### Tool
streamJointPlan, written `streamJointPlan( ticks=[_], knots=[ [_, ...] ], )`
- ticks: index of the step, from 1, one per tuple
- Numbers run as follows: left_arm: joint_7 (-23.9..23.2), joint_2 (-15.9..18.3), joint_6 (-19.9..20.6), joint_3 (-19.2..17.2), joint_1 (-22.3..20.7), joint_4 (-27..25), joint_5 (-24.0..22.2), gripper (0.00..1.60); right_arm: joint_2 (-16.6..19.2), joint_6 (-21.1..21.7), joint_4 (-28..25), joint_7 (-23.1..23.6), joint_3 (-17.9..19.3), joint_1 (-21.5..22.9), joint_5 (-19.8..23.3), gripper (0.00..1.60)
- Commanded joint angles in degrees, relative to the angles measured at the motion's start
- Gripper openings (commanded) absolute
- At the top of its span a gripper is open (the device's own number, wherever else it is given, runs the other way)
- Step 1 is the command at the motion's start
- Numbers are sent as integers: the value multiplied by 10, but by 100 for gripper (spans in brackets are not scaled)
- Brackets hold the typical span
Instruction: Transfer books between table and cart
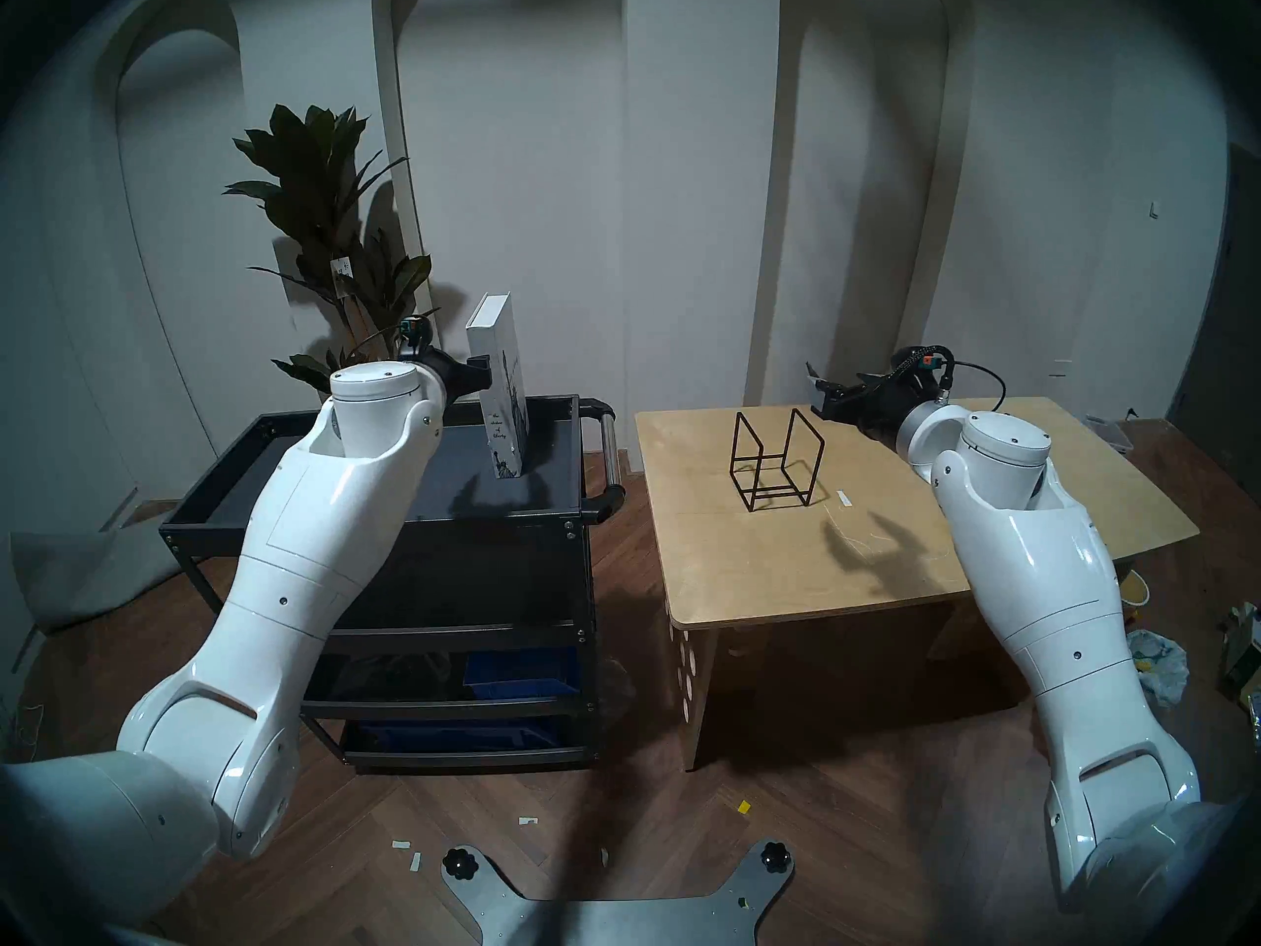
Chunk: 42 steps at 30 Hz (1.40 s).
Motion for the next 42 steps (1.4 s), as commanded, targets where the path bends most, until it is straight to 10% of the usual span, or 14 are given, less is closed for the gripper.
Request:
streamJointPlan(
  ticks=[1,33,42],
  knots=[
    [-5,34,-30,-27,47,-69,-1,160,-24,-9,-8,-5,-7,9,5,160],
    [-189,119,-226,-183,323,-262,-93,160,-148,-124,-7,-166,-42,7,-21,160],
    [-213,111,-267,-133,237,-146,-59,160,-152,-106,-14,-227,-55,16,-46,160]
  ],
)
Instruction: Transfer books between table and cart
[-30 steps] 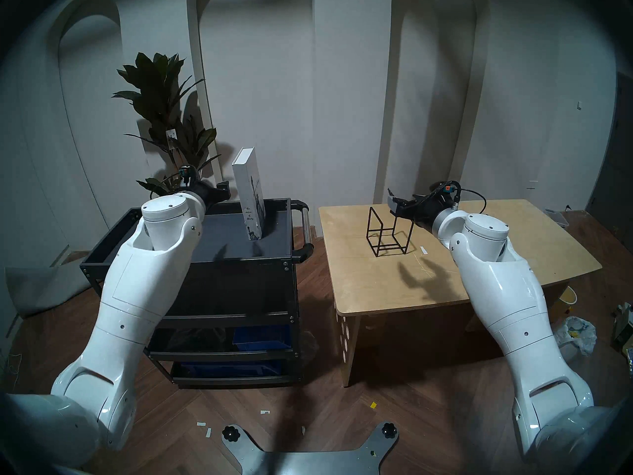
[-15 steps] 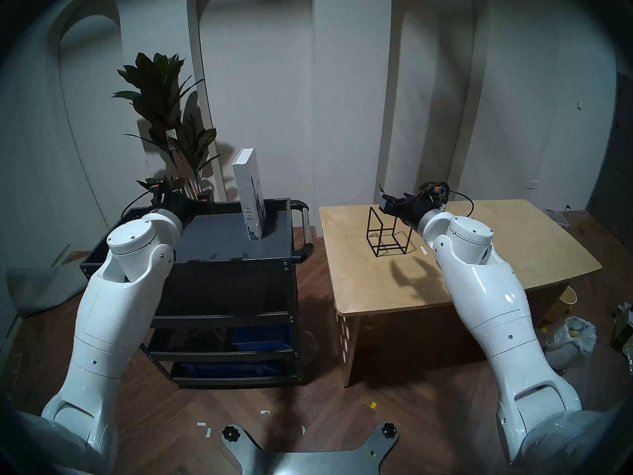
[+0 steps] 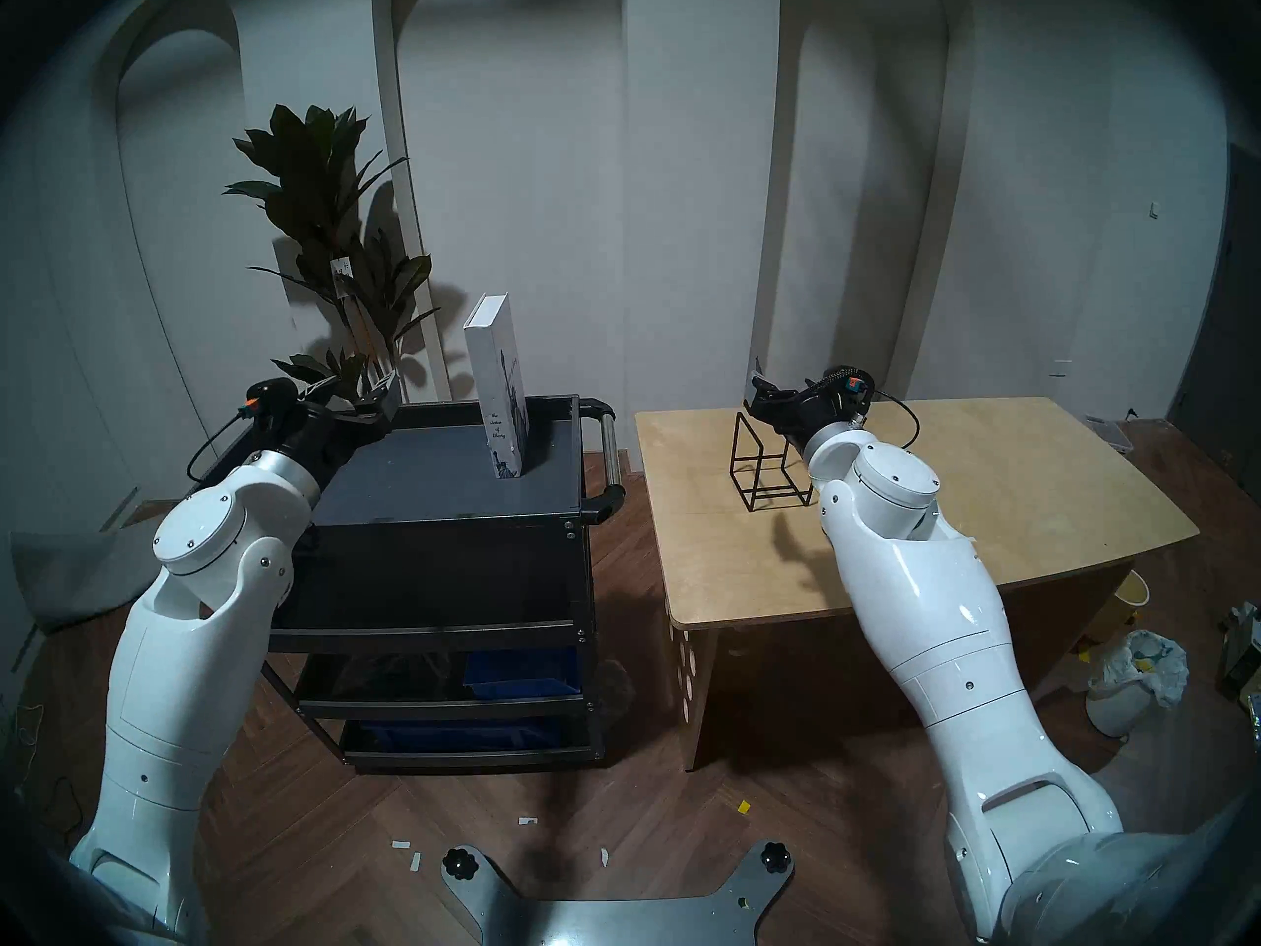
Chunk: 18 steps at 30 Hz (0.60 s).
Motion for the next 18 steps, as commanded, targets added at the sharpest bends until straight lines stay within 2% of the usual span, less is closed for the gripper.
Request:
streamJointPlan(
  ticks=[1,8,18],
  knots=[
    [-11,-5,-30,26,-64,61,20,160,-11,4,-15,-27,-6,15,-13,160],
    [-15,-12,-40,32,-90,87,22,160,-7,7,-14,-29,-8,18,-10,160],
    [-20,-15,-53,32,-93,92,29,160,-6,9,-5,-38,-29,26,-30,160]
  ],
)
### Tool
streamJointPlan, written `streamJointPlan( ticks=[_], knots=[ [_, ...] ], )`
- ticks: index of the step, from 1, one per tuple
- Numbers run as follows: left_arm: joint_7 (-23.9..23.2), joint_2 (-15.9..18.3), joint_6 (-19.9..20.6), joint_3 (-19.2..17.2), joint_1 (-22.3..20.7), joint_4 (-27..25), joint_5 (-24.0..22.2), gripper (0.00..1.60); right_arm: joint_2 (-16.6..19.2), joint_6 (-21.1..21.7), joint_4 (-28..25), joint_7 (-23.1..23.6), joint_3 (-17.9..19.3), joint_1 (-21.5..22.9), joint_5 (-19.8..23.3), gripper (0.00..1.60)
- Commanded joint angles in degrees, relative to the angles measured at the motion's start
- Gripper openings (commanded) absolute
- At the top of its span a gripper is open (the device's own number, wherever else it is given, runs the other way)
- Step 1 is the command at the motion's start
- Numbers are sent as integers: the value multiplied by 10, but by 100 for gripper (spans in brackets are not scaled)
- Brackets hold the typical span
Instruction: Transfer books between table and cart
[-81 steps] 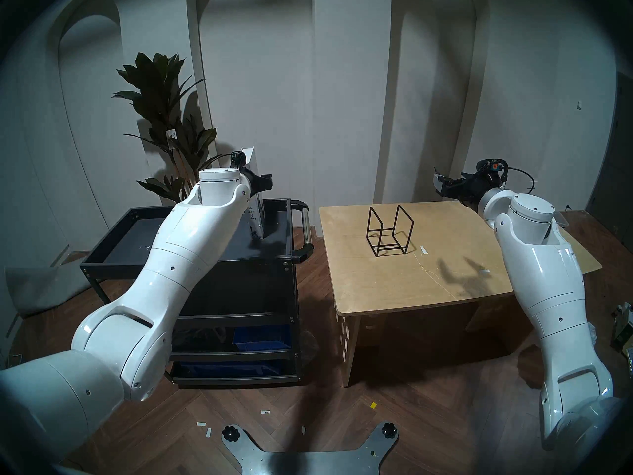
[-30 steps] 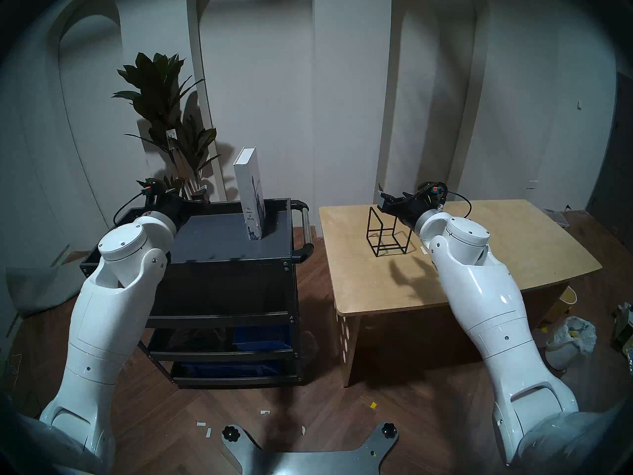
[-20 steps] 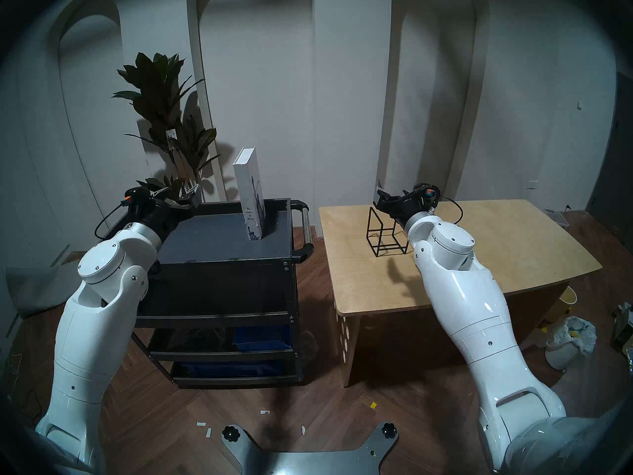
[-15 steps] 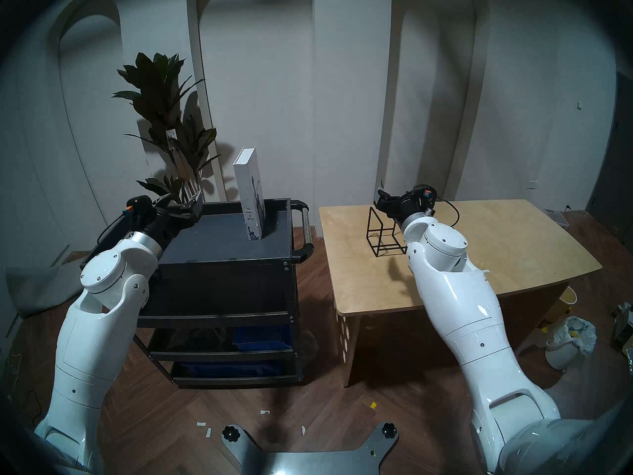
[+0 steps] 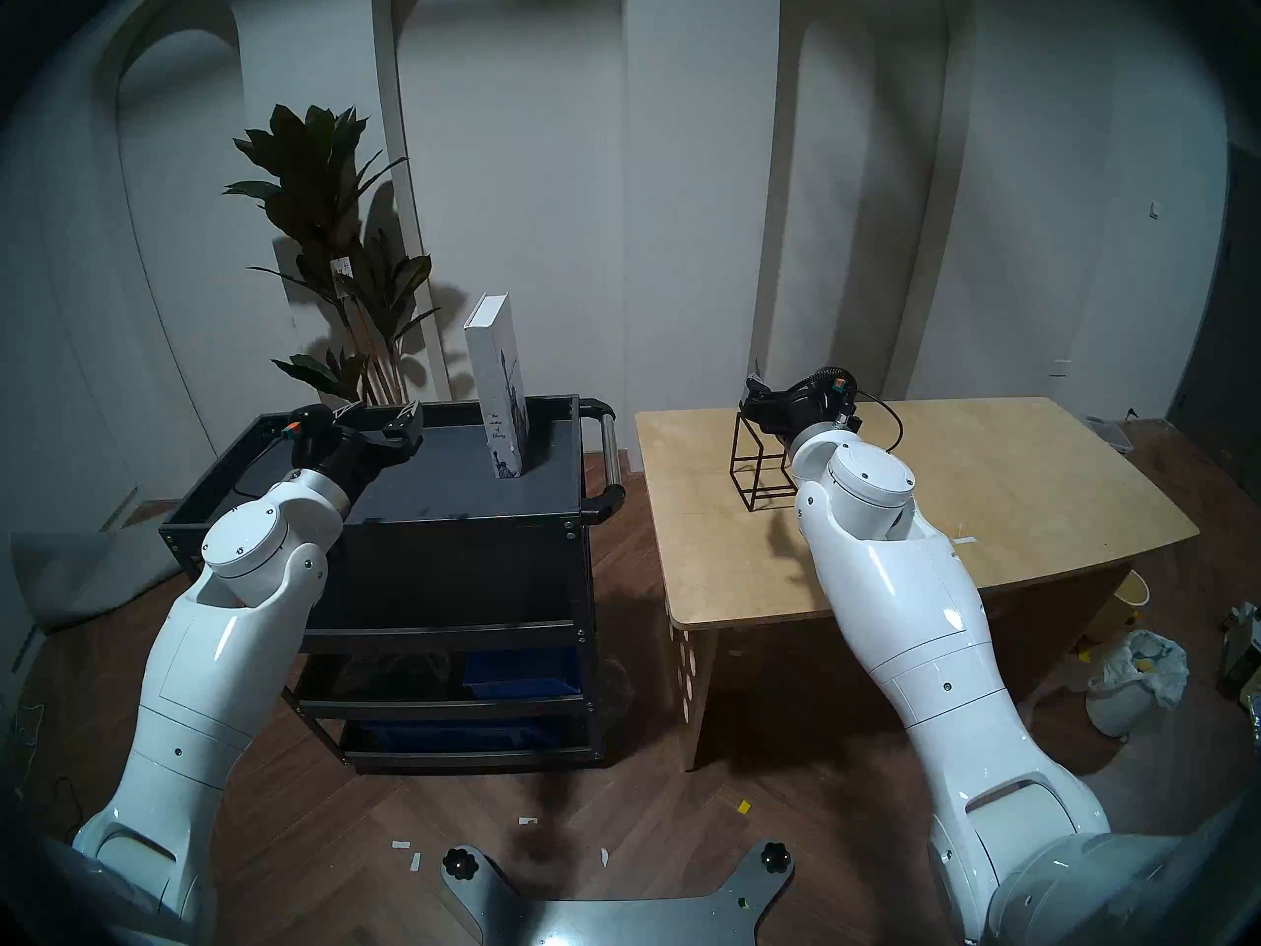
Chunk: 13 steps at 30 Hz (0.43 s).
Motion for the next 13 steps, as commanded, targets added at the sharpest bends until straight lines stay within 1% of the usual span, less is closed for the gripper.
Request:
streamJointPlan(
  ticks=[1,13],
  knots=[
    [-3,0,-16,-5,-27,-7,3,160,2,-2,-6,-1,-4,16,-9,160],
    [-8,-5,-19,-8,-28,-5,8,160,3,-3,-5,-3,-6,18,-9,160]
  ],
)
